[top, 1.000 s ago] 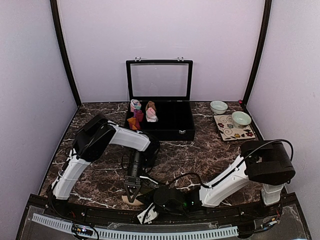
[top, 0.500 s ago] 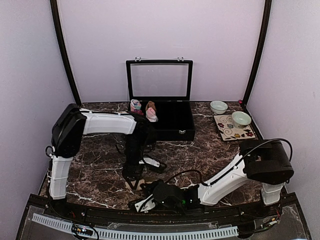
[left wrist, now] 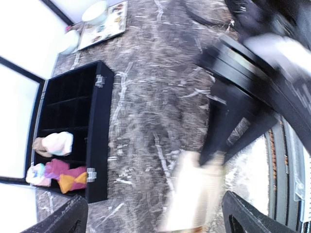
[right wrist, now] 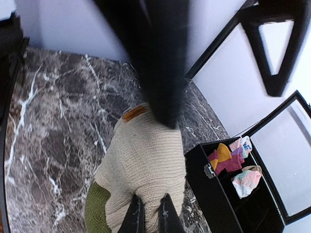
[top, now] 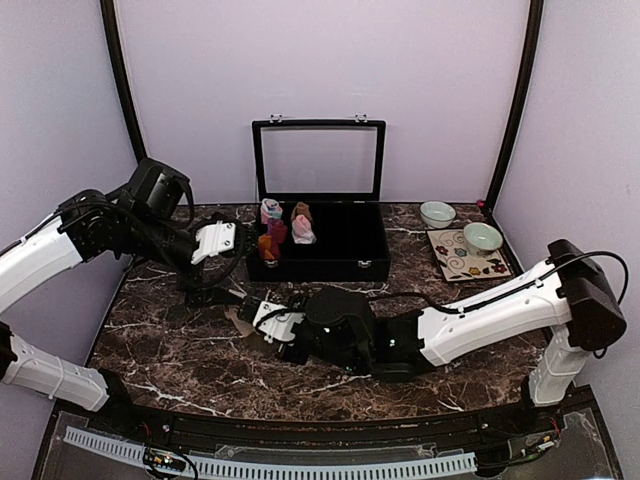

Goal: Roll the socks
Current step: Pick up the sock from the center of the board, then roll the sock.

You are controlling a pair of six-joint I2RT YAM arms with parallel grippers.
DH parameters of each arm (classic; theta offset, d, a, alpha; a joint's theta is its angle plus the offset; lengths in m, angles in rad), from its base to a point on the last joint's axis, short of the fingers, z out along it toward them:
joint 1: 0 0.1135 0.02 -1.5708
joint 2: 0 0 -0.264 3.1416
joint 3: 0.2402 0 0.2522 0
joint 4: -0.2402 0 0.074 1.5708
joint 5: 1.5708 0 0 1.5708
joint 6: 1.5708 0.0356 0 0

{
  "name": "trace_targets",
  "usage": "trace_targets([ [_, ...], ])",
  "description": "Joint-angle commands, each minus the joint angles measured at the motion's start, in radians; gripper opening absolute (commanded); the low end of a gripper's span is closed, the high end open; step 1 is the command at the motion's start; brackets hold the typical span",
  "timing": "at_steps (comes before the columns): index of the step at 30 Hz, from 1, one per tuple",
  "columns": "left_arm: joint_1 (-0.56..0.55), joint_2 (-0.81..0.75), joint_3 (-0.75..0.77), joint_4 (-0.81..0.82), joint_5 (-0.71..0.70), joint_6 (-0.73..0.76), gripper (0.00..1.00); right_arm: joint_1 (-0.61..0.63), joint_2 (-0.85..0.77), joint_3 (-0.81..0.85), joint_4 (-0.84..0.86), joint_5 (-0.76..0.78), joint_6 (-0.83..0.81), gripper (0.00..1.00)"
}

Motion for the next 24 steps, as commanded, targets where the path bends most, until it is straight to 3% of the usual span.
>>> trace_targets([
  [1, -0.025, -0.027, -0.1, 0.022, 0.057, 0.055, 0.99, -0.021, -0.041, 0.07, -0.025, -0.093, 0.169, 0.0],
  [8, -0.098, -0.025, -0.138, 0.145, -0.2, 0.107, 0.99, -0.029, -0.04, 0.155, -0.074, -0.154, 0.229, 0.0],
  [14, -0.107, -0.098, -0.212, 0.174, -0.218, 0.194, 0.98, -0.045, -0.093, 0.102, -0.023, -0.185, 0.292, 0.0],
  [17, -0.129, -0.146, -0.255, 0.237, -0.269, 0.217, 0.84, -0.056, -0.116, 0.068, 0.007, -0.207, 0.337, 0.0],
  [20, -0.149, -0.179, -0.282, 0.326, -0.344, 0.255, 0.61, -0.066, -0.129, 0.029, 0.026, -0.231, 0.392, 0.0],
  [24, -0.179, -0.208, -0.323, 0.429, -0.415, 0.328, 0.62, -0.089, -0.141, 0.028, 0.029, -0.27, 0.475, 0.0],
])
